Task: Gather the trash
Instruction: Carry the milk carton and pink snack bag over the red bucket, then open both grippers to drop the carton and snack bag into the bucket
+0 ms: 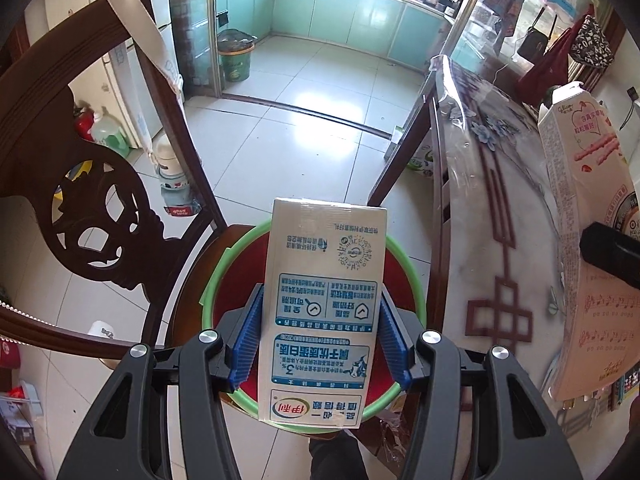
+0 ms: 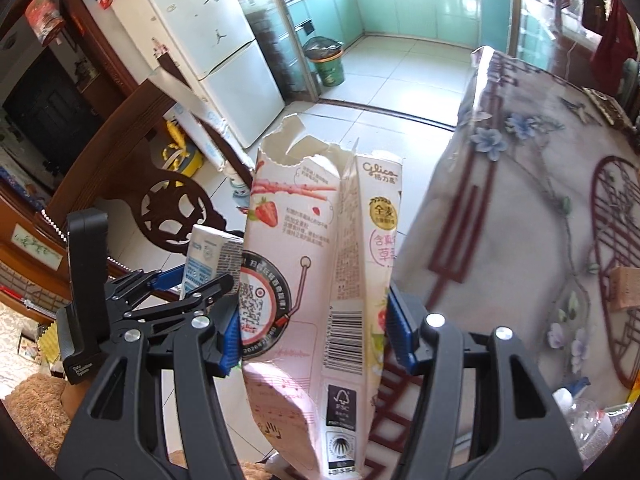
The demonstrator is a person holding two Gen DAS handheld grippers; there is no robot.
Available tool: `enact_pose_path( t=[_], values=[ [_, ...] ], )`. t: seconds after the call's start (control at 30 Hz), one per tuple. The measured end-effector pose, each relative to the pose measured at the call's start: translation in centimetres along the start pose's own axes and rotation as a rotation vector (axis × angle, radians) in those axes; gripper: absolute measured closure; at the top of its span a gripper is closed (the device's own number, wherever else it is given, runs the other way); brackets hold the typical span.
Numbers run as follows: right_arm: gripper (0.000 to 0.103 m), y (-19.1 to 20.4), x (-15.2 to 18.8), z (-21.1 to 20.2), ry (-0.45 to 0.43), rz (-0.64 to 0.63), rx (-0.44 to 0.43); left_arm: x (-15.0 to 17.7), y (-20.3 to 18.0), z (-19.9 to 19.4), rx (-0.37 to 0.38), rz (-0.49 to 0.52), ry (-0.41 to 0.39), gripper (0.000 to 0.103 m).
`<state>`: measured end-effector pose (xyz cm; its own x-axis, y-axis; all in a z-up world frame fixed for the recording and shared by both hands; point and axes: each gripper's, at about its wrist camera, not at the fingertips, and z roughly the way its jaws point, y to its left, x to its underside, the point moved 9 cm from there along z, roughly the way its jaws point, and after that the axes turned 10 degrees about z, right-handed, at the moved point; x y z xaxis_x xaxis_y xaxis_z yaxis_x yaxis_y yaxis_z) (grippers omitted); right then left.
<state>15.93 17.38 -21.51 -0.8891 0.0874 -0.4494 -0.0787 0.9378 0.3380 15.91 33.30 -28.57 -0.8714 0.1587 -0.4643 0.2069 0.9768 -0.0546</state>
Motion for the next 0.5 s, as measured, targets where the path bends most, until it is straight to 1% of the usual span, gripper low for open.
enact_pose_path(
  t=[0.27, 0.33, 0.43, 0.5],
  values=[
    [0.045, 1.6, -0.2, 1.1, 0.026, -0.023, -0.027, 0.0, 1.1, 0.2, -0.008, -0.021, 0.008, 0.052],
    [0.044, 1.9, -0.1, 1.3, 0.034, -0.022, -0.039, 0.0, 1.4, 0.0, -0.012, -0.03, 0.005, 0.043],
    [0.038, 2.1, -0.1, 1.4, 0.037, -0.014, -0.057, -0.1, 1.8, -0.3, -0.016, -0.043, -0.007, 0.042],
    [0.038, 2.3, -0.1, 1.3, 0.034, -0.016, -0.061, -0.2, 2.0, -0.5, -0.023, -0.049, -0.016, 0.041]
  ],
)
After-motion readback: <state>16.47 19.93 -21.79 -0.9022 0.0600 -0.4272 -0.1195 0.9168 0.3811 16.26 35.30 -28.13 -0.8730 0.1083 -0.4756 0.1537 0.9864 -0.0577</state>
